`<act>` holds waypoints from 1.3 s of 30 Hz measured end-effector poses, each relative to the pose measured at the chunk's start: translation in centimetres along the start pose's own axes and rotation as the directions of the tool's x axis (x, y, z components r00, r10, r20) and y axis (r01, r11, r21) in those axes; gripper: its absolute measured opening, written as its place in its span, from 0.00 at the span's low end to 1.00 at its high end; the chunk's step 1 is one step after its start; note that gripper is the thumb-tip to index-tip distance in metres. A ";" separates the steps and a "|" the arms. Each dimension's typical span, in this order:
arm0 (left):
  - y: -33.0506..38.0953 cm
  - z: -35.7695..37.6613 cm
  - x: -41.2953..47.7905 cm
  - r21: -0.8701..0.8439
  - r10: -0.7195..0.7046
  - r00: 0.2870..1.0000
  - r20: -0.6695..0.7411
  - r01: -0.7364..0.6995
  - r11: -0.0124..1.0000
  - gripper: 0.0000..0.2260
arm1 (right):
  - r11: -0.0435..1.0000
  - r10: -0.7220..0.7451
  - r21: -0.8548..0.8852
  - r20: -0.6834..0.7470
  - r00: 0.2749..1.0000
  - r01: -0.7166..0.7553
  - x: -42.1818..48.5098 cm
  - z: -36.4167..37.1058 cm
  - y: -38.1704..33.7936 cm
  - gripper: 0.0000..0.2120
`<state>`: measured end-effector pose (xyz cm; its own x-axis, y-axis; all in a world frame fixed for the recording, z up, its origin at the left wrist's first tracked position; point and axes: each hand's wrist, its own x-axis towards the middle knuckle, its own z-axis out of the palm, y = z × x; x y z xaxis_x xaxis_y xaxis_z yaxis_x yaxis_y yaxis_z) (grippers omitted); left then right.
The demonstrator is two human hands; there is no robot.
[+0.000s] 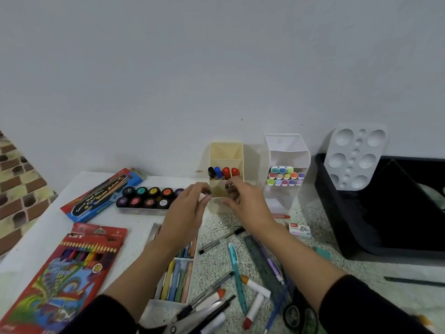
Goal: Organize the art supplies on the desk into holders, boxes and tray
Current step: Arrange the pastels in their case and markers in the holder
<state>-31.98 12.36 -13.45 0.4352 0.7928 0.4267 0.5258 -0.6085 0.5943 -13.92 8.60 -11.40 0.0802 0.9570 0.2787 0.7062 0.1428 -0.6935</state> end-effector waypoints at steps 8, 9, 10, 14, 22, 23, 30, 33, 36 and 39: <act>0.2 -2.1 -2.9 0.038 -0.121 0.992 -0.019 0.121 0.992 0.05 | 0.992 -0.127 0.011 -0.048 0.991 0.128 -4.3 -0.9 -0.4 0.07; 0.1 -2.2 -3.8 0.079 -0.109 0.993 0.035 0.106 0.991 0.04 | 0.988 -0.154 0.009 0.018 0.988 0.154 -5.5 -0.9 -0.1 0.04; 0.0 -2.2 -4.7 0.124 -0.093 0.991 0.101 0.080 0.989 0.04 | 0.982 -0.186 0.002 0.114 0.976 0.186 -6.6 -0.9 0.4 0.02; -0.4 -1.2 -7.1 0.263 -0.042 0.970 0.240 -0.024 0.965 0.10 | 0.925 -0.293 -0.113 0.397 0.870 0.363 -9.8 0.0 2.5 0.06; 0.5 0.3 -4.8 0.434 -0.055 0.929 0.366 -0.118 0.893 0.14 | 0.863 -0.296 -0.229 0.494 0.818 0.451 -10.4 -0.1 2.6 0.08; 0.5 0.5 -4.7 0.436 -0.056 0.927 0.371 -0.120 0.892 0.14 | 0.866 -0.290 -0.230 0.491 0.821 0.444 -10.5 -0.1 2.6 0.08; 1.5 2.5 -3.3 0.362 -0.049 0.917 0.395 -0.106 0.926 0.22 | 0.972 0.022 0.203 0.415 0.910 -0.116 -10.5 -3.7 2.6 0.03; 2.1 3.4 -2.1 0.314 -0.074 0.892 0.447 -0.078 0.946 0.21 | 0.873 0.131 0.397 0.370 0.920 -0.284 -10.1 -5.5 2.8 0.07; 2.9 3.4 -1.0 0.287 -0.114 0.875 0.470 -0.030 0.958 0.13 | 0.804 0.184 0.505 0.293 0.938 -0.315 -9.6 -6.5 2.5 0.06; 3.3 2.7 -1.1 0.295 -0.150 0.847 0.510 -0.008 0.956 0.11 | 0.713 0.252 0.629 0.182 0.951 -0.309 -9.4 -7.2 2.0 0.01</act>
<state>-28.73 9.44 -13.80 0.6622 0.7455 -0.0755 0.7145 -0.5978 0.3635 -8.25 -1.87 -10.61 0.1260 0.9916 -0.0302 0.0365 -0.0351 -0.9987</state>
